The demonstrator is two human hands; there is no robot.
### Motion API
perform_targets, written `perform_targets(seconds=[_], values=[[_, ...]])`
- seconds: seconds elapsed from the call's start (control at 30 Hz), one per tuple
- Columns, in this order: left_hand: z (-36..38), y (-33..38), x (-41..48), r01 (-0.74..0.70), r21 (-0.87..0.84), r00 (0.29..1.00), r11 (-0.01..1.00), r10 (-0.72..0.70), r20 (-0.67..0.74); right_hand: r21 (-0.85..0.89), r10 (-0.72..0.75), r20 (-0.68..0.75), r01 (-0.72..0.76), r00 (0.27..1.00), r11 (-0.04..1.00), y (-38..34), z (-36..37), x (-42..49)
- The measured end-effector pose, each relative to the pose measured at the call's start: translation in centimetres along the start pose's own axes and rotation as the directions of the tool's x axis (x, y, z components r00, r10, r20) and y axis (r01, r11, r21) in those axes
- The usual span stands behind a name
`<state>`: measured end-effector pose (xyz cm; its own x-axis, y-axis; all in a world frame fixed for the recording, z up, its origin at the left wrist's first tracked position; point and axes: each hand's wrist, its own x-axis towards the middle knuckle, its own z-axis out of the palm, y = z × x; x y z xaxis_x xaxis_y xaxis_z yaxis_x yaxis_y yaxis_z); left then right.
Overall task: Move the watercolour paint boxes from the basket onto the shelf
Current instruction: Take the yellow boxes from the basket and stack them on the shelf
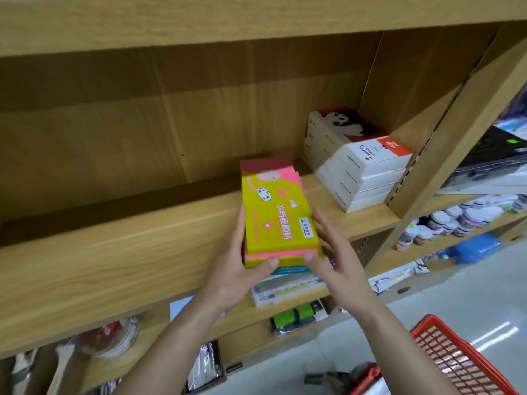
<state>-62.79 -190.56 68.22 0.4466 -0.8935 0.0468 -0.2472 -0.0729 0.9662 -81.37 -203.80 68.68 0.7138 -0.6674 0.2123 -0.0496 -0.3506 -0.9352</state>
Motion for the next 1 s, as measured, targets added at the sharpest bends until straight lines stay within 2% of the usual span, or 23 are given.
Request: perform_targets(seconds=[0.1, 0.2, 0.3, 0.37, 0.43, 0.5, 0.6, 0.73, 0.9, 1.0], values=[[0.4, 0.3, 0.6, 0.011, 0.065, 1.000, 0.998, -0.010, -0.019, -0.215, -0.092, 0.016, 0.093, 0.996, 0.972, 0.9, 0.2, -0.8], [1.3, 0.6, 2.2, 0.010, 0.152, 1.000, 0.988, -0.008, -0.014, -0.253, -0.119, -0.020, 0.110, 0.993, 0.961, 1.4, -0.7, 0.9], [3.1, 1.2, 5.4, 0.016, 0.237, 0.999, 0.971, -0.004, -0.053, -0.322, -0.075, -0.214, 0.002, 0.974, 0.947, 2.6, -2.0, 2.8], [4.4, 1.8, 7.7, 0.020, 0.280, 0.997, 0.960, 0.002, -0.077, -0.352, -0.033, -0.388, -0.115, 0.921, 0.929, 3.3, -2.6, 3.5], [5.6, 2.4, 9.7, 0.018, 0.311, 0.996, 0.950, 0.009, -0.088, -0.355, -0.047, -0.472, -0.141, 0.880, 0.924, 3.9, -3.1, 3.5], [6.9, 2.8, 11.2, 0.045, 0.400, 0.993, 0.915, 0.001, -0.115, -0.390, -0.065, -0.445, -0.128, 0.893, 0.912, 4.3, -3.5, 3.3], [8.2, 2.8, 12.1, 0.102, 0.511, 0.984, 0.854, -0.009, -0.181, -0.519, -0.077, -0.326, -0.111, 0.942, 0.848, 5.1, -4.0, 3.5], [7.8, 2.0, 12.1, 0.084, 0.515, 0.979, 0.853, 0.025, -0.202, -0.620, -0.100, -0.249, -0.079, 0.963, 0.781, 6.0, -3.7, 4.0], [7.8, 2.3, 12.3, 0.096, 0.509, 0.975, 0.856, 0.022, -0.220, -0.679, -0.073, -0.259, -0.128, 0.963, 0.723, 6.1, -2.8, 4.2], [6.9, 2.8, 11.9, 0.073, 0.422, 0.987, 0.904, -0.004, -0.162, -0.664, -0.055, -0.230, -0.115, 0.972, 0.739, 5.8, -3.1, 3.9]])
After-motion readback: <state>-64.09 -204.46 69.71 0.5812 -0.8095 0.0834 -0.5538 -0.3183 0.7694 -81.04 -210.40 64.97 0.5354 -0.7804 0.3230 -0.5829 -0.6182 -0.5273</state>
